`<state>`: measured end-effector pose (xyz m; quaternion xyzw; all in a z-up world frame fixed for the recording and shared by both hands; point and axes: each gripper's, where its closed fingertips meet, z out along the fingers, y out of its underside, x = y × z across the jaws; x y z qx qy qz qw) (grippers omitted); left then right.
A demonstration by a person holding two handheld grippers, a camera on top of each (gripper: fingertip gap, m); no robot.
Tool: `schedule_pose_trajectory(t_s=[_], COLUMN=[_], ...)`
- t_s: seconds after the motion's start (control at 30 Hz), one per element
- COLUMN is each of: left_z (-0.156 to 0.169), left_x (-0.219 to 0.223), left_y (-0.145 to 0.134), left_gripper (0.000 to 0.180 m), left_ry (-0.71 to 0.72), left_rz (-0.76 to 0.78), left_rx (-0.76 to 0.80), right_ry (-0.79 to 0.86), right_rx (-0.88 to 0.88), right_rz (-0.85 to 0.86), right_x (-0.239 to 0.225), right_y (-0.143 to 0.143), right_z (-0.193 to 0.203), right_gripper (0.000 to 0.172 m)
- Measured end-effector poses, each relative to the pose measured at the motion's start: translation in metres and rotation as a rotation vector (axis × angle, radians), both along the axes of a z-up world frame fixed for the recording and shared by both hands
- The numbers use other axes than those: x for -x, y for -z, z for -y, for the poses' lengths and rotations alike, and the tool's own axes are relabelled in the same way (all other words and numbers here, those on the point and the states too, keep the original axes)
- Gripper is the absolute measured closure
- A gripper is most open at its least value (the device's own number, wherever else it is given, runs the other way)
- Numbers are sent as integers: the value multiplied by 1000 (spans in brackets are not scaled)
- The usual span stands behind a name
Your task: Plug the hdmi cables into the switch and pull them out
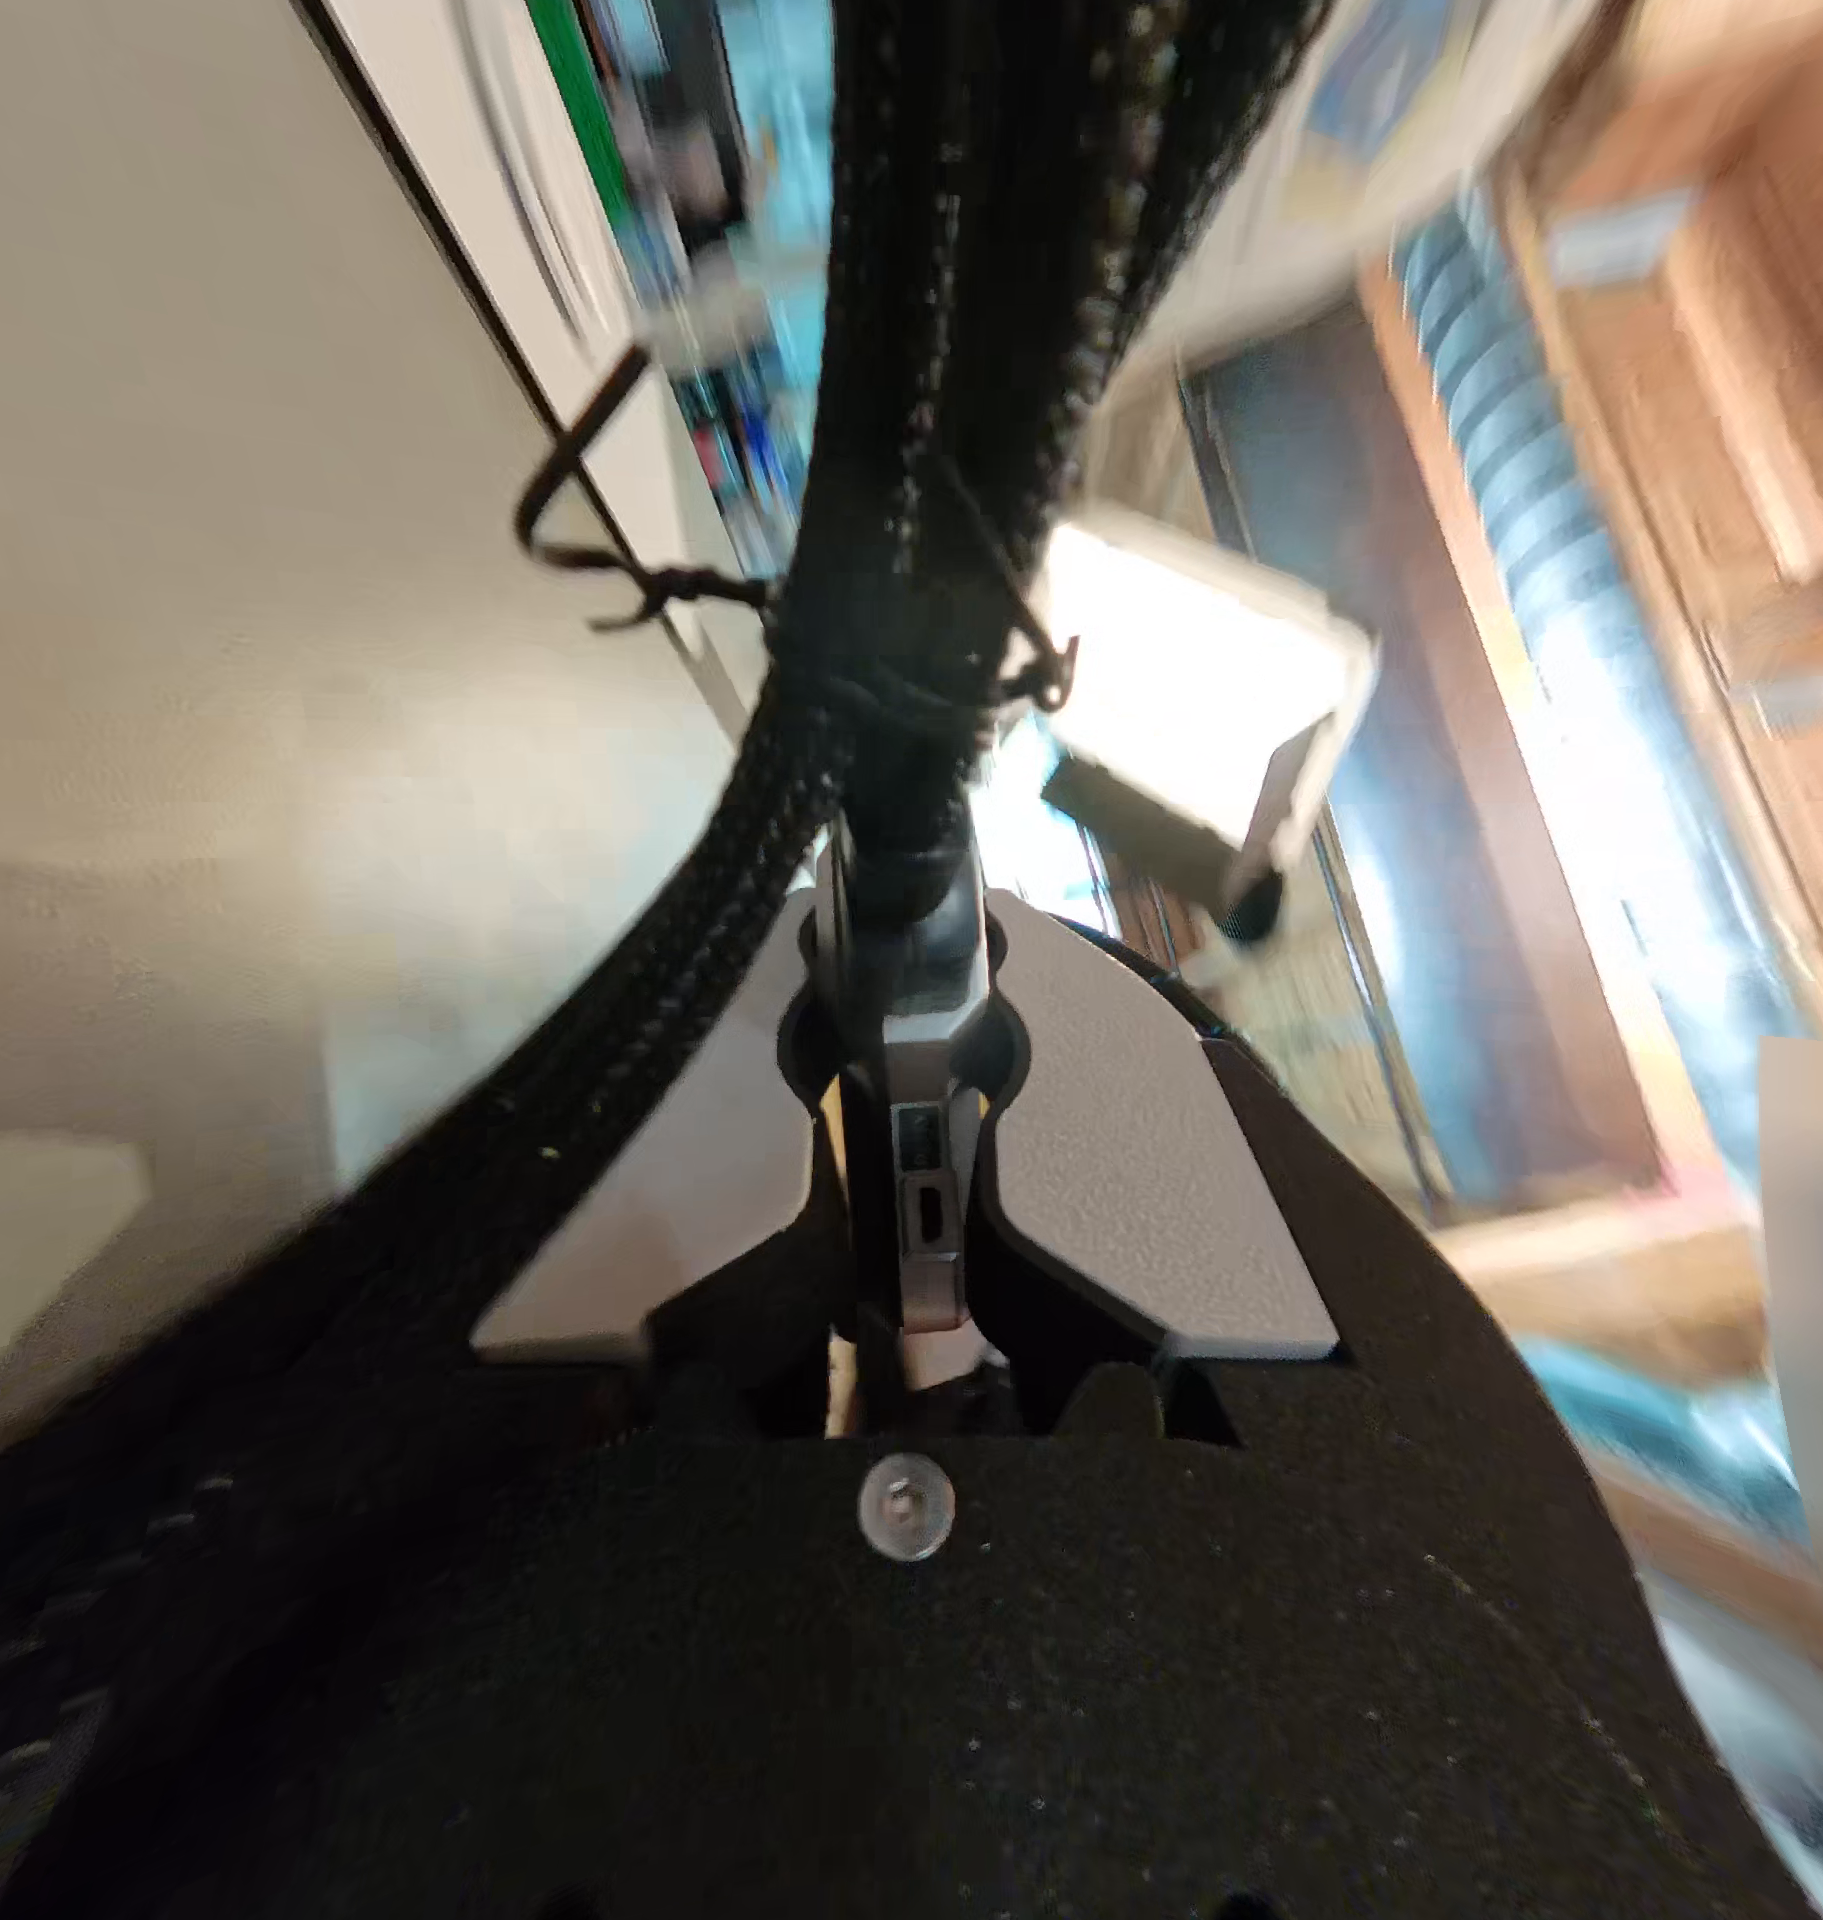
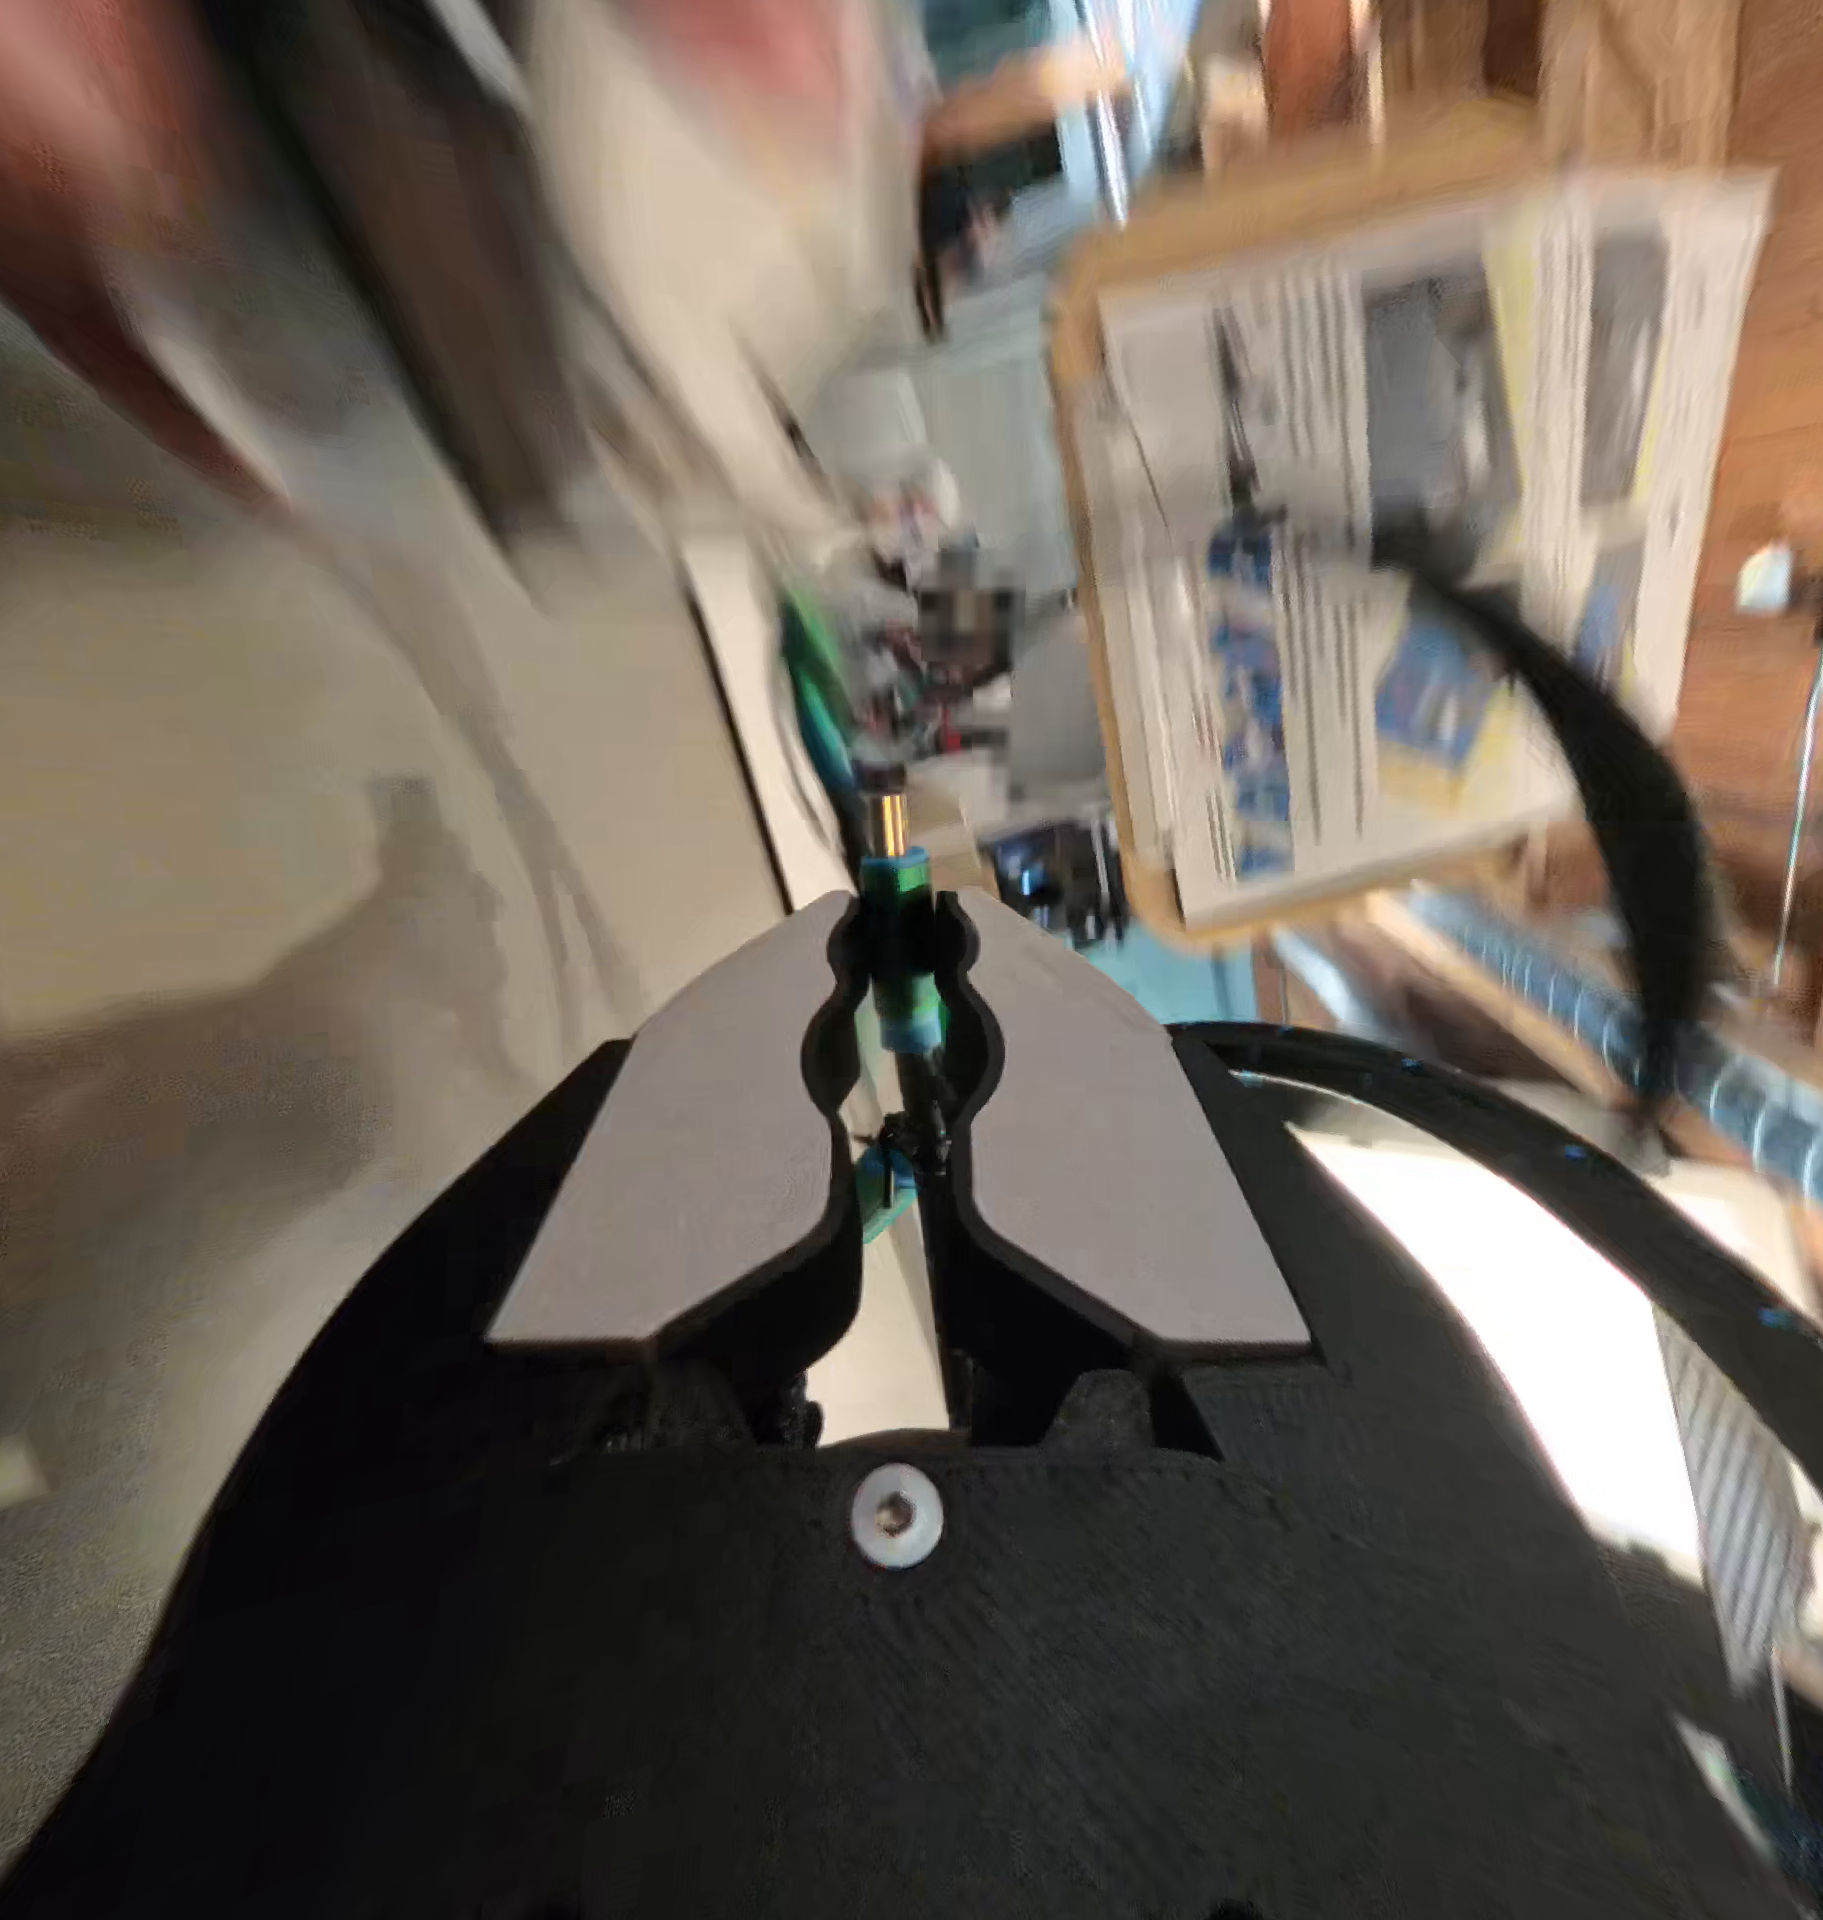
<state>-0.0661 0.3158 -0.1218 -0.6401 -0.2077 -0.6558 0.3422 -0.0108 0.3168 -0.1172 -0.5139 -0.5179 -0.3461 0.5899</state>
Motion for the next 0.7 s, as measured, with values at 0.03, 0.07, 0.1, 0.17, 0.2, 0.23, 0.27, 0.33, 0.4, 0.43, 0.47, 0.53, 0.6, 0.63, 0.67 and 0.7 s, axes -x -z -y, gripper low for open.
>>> schedule_pose_trajectory(t_s=[0.03, 0.07, 0.1, 0.17, 0.2, 0.23, 0.27, 0.33, 0.4, 0.43, 0.47, 0.53, 0.6, 0.63, 0.67, 0.7], left_z=[-12, -22, -26, -23, -21, -20, -17, -17, -19, -20, -21, -23, -22, -21, -20, -20], left_x=[34, 72, 93, 84, 69, 59, 49, 39, 37, 38, 41, 44, 45, 45, 44, 44], left_y=[4, 4, -4, -16, -16, -13, -14, -16, -16, -16, -17, -20, -21, -23, -24, -24], left_gripper=[159, 159, 158, 157, 157, 157, 157, 156, 157, 157, 157, 157, 157, 157, 157, 157], left_ry=[-120, -221, -261, -214, -185, -185, -153, -138, -138, -147, -158, -170, -187, -193, -197, -197], left_rz=[-25, 3, -14, -75, -126, -164, -153, -154, -166, -159, -142, -118, -130, -140, -149, -158], left_rx=[3, 11, -48, -122, -138, -147, -159, -178, -182, -182, -188, -202, -221, -238, -251, -258], right_ry=[80, 137, 153, 62, 13, -25, -53, -91, -108, -108, -112, -126, -151, -173, -192, -202], right_rx=[-3, 29, 57, 61, 62, 68, 81, 109, 114, 113, 116, 129, 165, 194, 232, 284], right_rz=[-68, -152, -200, -151, -113, -97, -99, -93, -94, -106, -117, -130, -159, -188, -218, -244], right_x=[-26, -54, -66, -39, -19, -4, 5, 9, 7, 5, 4, 5, 9, 11, 13, 13], right_y=[-8, -11, -11, -7, -4, -2, -1, 3, 4, 2, 0, 0, 2, 3, 3, 5], right_z=[-8, -14, -15, -5, 1, 4, 5, 7, 10, 11, 11, 12, 15, 17, 19, 22], right_gripper=[160, 159, 159, 160, 160, 160, 160, 160, 160, 160, 160, 160, 160, 160, 160, 160])
